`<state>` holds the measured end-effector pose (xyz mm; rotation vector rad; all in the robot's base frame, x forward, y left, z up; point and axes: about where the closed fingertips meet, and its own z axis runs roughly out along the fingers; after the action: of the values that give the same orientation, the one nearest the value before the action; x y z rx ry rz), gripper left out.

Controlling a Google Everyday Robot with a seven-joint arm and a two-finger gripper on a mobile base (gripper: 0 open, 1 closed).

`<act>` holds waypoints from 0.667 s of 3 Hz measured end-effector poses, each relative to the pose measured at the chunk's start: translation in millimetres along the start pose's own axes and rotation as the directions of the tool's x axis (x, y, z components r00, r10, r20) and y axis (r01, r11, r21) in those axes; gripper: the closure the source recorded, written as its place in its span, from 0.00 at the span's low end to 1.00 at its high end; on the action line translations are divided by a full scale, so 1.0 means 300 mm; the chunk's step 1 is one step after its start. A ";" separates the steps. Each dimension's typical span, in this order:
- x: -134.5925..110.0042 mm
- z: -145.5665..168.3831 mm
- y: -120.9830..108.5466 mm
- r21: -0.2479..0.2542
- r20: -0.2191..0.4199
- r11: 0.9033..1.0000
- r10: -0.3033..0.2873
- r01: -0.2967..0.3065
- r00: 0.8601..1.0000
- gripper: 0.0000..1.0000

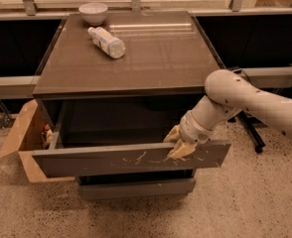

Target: Open top drawer

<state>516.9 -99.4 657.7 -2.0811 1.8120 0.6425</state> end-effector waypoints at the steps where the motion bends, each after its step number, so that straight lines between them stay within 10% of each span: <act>1: -0.025 0.000 0.055 -0.020 0.014 1.000 0.005 -0.005 1.000 0.94; 2: -0.043 0.005 0.081 -0.029 0.025 1.000 0.001 0.000 1.000 1.00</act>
Offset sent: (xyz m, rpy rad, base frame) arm -0.0496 0.0237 0.0213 0.0545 0.0429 0.0323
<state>491.4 -91.5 664.7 -2.0818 1.8002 0.6955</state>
